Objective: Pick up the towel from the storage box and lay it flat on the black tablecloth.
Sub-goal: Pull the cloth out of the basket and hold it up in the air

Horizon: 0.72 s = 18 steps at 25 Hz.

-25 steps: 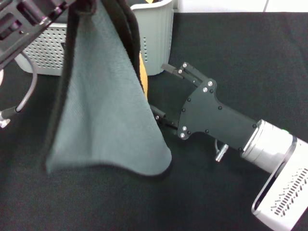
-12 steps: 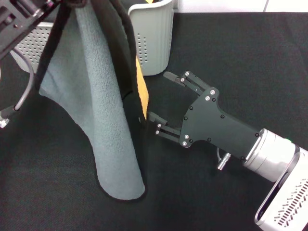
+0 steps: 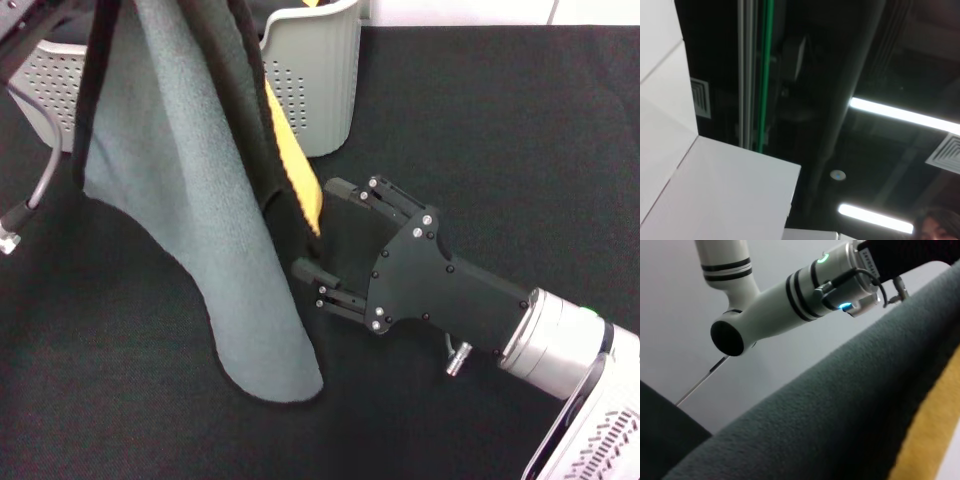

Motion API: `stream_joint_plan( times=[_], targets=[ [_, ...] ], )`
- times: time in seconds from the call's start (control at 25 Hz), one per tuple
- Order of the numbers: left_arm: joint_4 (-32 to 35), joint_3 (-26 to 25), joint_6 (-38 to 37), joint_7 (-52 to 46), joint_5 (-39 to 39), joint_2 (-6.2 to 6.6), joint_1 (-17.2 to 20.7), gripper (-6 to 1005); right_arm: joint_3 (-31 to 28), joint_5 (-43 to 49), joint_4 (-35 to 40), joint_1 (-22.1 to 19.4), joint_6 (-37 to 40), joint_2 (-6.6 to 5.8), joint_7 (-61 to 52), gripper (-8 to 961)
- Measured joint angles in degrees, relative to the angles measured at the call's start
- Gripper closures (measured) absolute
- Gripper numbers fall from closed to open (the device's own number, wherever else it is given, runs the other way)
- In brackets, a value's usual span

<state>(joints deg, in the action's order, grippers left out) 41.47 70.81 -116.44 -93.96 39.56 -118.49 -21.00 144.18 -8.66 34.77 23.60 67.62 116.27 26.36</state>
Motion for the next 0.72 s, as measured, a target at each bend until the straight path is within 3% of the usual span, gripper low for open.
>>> stream_joint_plan(
  times=[0.64,0.72],
  targets=[
    [-1.0,-0.3,0.0,0.0,0.3,-0.5,-0.6,960,3.6,-8.2,2.9,-0.1,1.3,0.0,10.4,177],
    [-1.0,-0.3,0.0,0.0,0.2,-0.5,-0.6,960,3.8,-8.2,3.0,-0.1,1.3,0.0,10.9,223]
  ],
)
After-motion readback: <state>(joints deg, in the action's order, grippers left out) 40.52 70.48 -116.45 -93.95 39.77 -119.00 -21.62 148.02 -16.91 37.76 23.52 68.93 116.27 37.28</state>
